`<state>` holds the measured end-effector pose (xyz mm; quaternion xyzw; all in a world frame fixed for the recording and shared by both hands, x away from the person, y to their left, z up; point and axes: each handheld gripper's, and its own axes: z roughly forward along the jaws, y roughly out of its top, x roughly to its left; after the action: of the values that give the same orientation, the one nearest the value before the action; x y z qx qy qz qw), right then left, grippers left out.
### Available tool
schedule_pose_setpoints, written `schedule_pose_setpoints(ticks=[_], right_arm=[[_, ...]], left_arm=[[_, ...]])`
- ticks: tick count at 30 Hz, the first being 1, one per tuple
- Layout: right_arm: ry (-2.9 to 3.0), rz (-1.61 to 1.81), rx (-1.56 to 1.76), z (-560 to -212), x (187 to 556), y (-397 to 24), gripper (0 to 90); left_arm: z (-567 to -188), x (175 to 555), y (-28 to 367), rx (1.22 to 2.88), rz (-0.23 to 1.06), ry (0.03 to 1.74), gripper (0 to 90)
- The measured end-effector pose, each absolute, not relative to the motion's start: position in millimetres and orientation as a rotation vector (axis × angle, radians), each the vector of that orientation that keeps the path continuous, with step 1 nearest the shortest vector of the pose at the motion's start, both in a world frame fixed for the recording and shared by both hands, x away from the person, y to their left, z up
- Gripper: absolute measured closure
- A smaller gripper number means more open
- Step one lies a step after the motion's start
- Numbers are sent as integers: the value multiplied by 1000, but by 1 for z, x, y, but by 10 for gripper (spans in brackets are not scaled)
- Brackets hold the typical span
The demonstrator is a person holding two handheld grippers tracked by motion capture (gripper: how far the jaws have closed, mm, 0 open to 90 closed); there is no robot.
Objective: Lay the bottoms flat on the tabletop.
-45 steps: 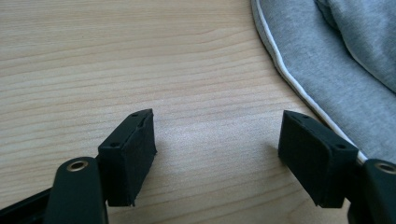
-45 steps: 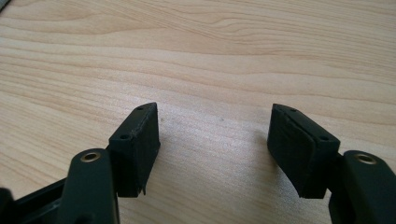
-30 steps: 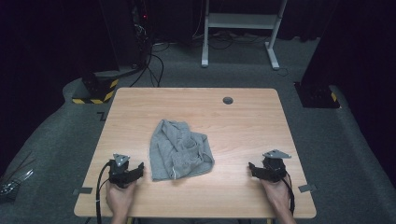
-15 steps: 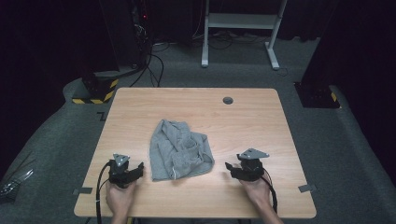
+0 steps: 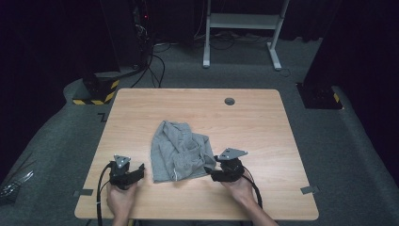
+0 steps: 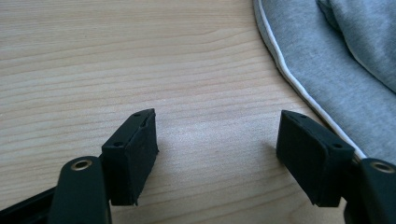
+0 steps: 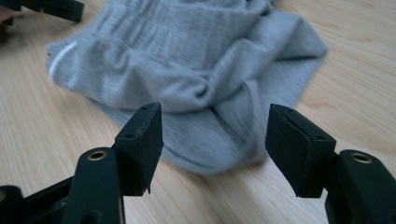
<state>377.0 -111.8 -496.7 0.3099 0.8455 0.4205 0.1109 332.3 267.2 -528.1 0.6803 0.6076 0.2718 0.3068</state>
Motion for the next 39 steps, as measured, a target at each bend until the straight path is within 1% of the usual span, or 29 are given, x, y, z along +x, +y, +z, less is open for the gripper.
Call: schedule_pose_setpoints(ticks=[3,11,14,16,17,18,19,20,22,25,31,39], right_arm=[[2506,1257,865,-494,377,-97,360],[2541,1273,790,-490,380,-75,360],[2561,1261,785,-494,383,-67,369],[2569,1251,790,-496,385,-64,392],[2575,1239,793,-499,386,-62,449],[2575,1239,793,-499,386,-62,449],[2578,1232,799,-500,387,-61,474],[2584,1225,801,-501,388,-61,522],[2592,1211,796,-503,389,-60,649],[2612,1190,769,-505,390,-62,813],[2597,1182,758,-505,385,-65,844],[2574,1185,767,-503,381,-75,847]], left_arm=[[-528,332,267,1799,719,1608,292],[-528,332,267,1797,719,1610,294],[-528,332,267,1795,720,1610,294],[-528,332,267,1795,720,1610,294],[-528,332,267,1798,720,1610,294],[-528,332,267,1798,720,1610,294],[-528,332,267,1797,721,1610,294],[-528,332,267,1797,721,1611,294],[-528,332,267,1796,721,1612,295],[-528,332,267,1796,721,1613,294],[-528,332,267,1795,722,1614,294],[-528,332,267,1794,723,1615,294]])
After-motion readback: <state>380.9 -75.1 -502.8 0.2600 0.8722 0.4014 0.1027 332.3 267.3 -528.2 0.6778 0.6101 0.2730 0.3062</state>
